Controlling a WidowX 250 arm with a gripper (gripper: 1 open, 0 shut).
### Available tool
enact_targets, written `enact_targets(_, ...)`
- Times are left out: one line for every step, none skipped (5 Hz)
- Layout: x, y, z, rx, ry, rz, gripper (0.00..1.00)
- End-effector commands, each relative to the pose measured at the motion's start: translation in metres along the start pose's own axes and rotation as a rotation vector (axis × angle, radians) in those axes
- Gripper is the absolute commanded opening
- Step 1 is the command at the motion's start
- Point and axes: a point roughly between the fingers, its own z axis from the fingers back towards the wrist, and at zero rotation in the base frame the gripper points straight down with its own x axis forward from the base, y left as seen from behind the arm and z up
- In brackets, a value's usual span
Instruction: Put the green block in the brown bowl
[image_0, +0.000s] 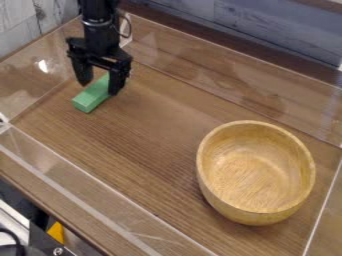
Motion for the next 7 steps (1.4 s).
enact_targets(0.018, 0.004, 0.013, 0.022, -0.057, 0.022, 1.0)
enact_targets(0.021, 0.002, 0.015, 0.022, -0.056, 0.018, 0.0)
enact_targets(0.025, 0.003, 0.037, -0.013, -0.056, -0.015, 0.0)
enact_targets(0.027, -0.006, 0.069, -0.054, -0.065, -0.06, 0.0)
enact_targets(0.017, -0.023, 0.079, -0.075, -0.064, -0.039, 0.0)
enact_targets(0.009, -0.031, 0.07, -0.073, -0.052, -0.005, 1.0)
enact_targets(0.002, -0.023, 0.074, -0.077, -0.042, -0.04, 0.0)
